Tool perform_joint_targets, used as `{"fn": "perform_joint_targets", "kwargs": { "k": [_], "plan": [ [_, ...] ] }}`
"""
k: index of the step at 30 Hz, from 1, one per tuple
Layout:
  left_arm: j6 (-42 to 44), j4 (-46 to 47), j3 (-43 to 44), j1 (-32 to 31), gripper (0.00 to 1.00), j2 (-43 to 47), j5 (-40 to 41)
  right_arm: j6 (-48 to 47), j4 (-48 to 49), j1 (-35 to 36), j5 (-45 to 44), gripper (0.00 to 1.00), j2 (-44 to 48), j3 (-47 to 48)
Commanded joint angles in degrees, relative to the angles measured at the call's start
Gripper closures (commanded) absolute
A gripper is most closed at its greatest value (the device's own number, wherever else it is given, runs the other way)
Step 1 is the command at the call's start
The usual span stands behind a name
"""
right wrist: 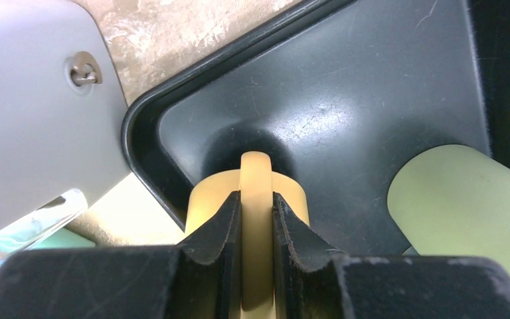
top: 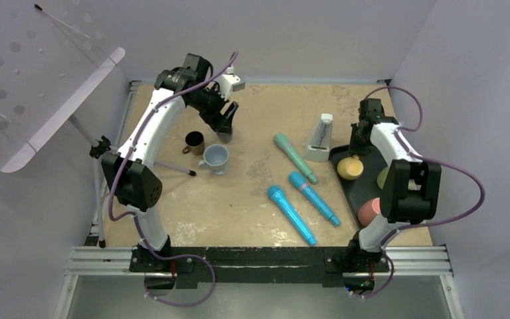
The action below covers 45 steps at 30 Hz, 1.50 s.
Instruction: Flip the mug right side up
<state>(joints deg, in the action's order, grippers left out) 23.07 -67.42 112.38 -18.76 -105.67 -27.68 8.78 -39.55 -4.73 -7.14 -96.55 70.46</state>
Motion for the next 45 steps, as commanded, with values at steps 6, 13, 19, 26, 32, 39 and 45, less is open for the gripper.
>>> {"fn": "perform_joint_targets", "kwargs": {
  "k": [6, 13, 19, 26, 32, 39, 45],
  "plan": [
    [-1.9, -0.2, 2.8, 0.2, 0.26, 0.6, -3.5, -1.6, 5.4, 0.1, -1.6, 1.00, 5.3, -2.6],
    [-3.0, -0.5, 3.4, 0.2, 0.27, 0.3, -5.2, -0.5, 7.0, 0.1, -0.9, 1.00, 10.8, -2.5],
    [-6.2, -0.7, 4.5, 0.1, 0.25, -0.1, -10.7, -1.9, 8.1, 0.1, 1.1, 1.00, 15.0, -3.2],
    [-8.5, -2.0, 6.2, 0.1, 0.24, 0.3, -18.5, -2.4, 5.0, 0.1, 1.9, 1.00, 18.7, 1.6],
    [-12.8, -1.4, 8.0, 0.1, 0.23, 0.5, -25.5, -2.1, 3.9, 0.1, 4.6, 1.00, 23.3, 5.7],
    [-17.8, 2.2, 8.3, -1.0, 0.23, 0.1, -29.5, -2.0, 4.6, 0.1, 9.9, 1.00, 28.8, 7.0],
    [-27.3, 9.9, 8.1, -2.9, 0.23, -1.0, -34.5, 0.2, 6.1, 1.1, 19.1, 1.00, 32.2, 7.6]
  ]
}}
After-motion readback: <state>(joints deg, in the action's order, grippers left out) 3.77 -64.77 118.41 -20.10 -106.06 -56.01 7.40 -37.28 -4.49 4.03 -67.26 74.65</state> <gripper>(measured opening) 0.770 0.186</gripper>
